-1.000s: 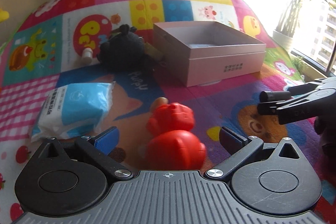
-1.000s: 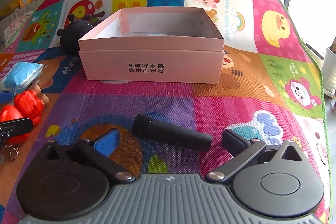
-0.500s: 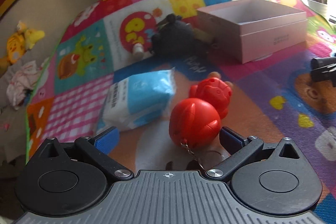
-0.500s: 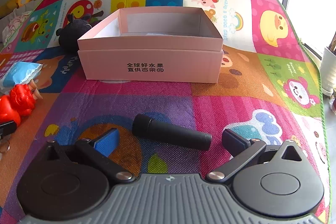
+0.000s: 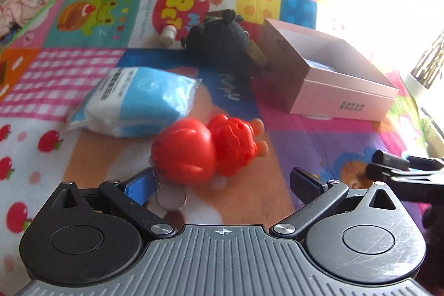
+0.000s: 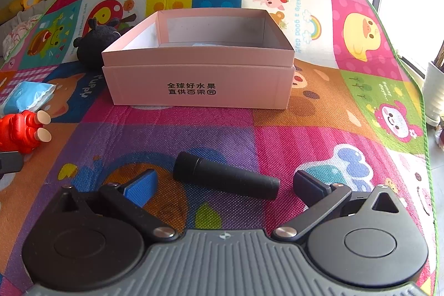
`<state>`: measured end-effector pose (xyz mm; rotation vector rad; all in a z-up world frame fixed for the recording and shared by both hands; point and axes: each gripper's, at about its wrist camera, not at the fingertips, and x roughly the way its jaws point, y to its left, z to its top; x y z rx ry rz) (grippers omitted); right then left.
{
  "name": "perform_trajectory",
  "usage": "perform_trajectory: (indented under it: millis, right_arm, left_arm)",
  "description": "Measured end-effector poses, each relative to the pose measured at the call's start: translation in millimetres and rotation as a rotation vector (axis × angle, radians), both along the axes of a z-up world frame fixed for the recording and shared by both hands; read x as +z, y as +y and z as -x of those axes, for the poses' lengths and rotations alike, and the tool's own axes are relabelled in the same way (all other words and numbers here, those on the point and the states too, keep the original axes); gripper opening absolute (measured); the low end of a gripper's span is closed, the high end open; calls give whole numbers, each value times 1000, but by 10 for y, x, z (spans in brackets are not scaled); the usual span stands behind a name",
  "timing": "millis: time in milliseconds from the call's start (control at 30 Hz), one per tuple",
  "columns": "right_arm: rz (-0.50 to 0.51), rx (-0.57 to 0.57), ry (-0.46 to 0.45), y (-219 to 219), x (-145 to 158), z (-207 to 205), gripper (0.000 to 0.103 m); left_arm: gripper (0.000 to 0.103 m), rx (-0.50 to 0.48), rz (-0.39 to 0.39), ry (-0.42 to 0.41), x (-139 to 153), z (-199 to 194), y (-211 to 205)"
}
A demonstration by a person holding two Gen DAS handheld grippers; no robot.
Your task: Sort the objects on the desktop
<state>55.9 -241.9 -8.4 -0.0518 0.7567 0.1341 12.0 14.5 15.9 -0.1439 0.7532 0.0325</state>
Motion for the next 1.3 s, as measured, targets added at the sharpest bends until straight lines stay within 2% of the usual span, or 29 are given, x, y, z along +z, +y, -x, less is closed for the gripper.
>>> perform_trajectory:
  millis: [133, 200, 367, 467, 600, 900, 1033, 1100, 1167, 1300]
  right_arm:
    - [-2, 1, 1, -2, 0, -2, 103]
    - [-2, 1, 1, -7, -1, -4, 103]
    - [-2, 1, 1, -4, -2, -4, 103]
    - [-2, 1, 1, -1, -2, -2, 103]
    - [-1, 2, 1, 2, -6, -3, 103]
    - [7, 13, -15, 18, 0, 29, 103]
    - [28, -32, -23, 22, 10, 36, 103]
    - [13, -53, -19, -9, 11, 35, 101]
    - [-14, -59, -12, -31, 10, 48, 94]
    - [-1, -40, -30, 18, 14, 91, 87]
  left_arm:
    - [103, 5, -27, -18, -18, -187, -34]
    - [103, -44, -69, -37, -24, -234, -70]
    - [103, -224, -232, -128, -7, -184, -215]
    - [103, -262, -295, -150, -29, -212, -222]
    - [103, -277, -266, -110, -99, -361, -159]
    - [102, -265, -264, -129, -114, -307, -187]
    - [102, -268, -229, -128, -78, -244, -177]
    - [102, -288, -214, -137, -54, -168, -190]
    - [102, -316, -202, -145, -29, -84, -202]
    - [101, -299, -231, -152, -24, -14, -190]
